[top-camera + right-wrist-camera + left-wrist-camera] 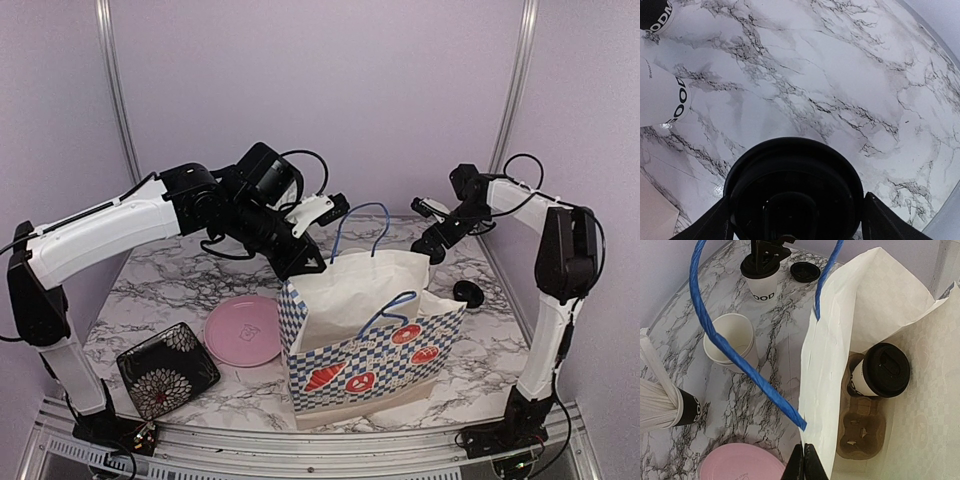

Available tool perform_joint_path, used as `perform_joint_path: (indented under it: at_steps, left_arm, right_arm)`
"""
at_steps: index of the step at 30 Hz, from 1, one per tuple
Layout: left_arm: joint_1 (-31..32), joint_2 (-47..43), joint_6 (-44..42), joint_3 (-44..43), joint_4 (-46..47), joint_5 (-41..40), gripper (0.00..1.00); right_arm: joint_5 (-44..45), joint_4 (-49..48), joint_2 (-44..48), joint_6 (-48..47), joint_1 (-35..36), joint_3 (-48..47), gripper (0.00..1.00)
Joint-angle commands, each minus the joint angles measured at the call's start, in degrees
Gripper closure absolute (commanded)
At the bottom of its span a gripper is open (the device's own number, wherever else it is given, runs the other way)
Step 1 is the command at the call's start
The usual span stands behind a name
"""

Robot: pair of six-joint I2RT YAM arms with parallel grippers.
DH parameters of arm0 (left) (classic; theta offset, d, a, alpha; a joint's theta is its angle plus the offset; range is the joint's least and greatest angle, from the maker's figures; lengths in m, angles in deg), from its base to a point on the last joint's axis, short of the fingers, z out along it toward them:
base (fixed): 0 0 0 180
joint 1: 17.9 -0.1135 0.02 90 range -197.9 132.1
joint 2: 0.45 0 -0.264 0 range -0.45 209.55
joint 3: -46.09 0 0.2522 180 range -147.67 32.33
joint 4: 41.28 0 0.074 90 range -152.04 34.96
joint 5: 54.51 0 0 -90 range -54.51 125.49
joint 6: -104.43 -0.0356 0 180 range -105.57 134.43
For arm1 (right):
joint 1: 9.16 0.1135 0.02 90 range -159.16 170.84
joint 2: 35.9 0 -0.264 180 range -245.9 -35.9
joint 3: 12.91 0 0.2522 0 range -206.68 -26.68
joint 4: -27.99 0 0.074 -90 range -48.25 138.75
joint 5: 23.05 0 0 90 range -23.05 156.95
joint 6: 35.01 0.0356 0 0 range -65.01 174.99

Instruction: Pack the takeout coffee

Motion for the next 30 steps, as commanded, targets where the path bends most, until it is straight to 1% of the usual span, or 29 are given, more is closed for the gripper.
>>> perform_joint_path:
  at_steps: [1, 5, 14, 21, 25, 30]
  left_arm:
    - [-0.25, 2.75, -0.21, -1.42, -1.07, 1.46, 0.97]
    - [-0.5, 3.55, -0.16, -2.19, -0.02, 1.1, 0.96]
    - [-2.95, 5.78, -0.01, -4.16, 5.02, -1.94, 0.97]
    - [-6.39, 10.99, 2.35, -8.96, 9.37, -3.47, 1.0]
    - [-7.48, 12.37, 2.93, -10.17, 12.15, -1.58, 1.0]
    - [-7.99, 14.91, 2.94, -13.08, 13.14, 0.79, 1.0]
  right_arm:
    - [0.77, 0.56, 0.82, 0.88, 0.68, -1.44, 0.24]
    - [0.82, 1.07, 3.31, 1.44, 0.82, -0.48, 0.28]
    - [2.97, -0.52, 15.25, 3.23, 1.32, 5.4, 0.28]
    - [7.04, -0.94, 23.95, 4.67, 2.05, 10.01, 0.29]
    - [9.68, 0.26, 28.16, 5.27, 2.05, 12.52, 0.29]
    - [14.72, 1.01, 33.42, 4.28, 2.05, 16.88, 0.29]
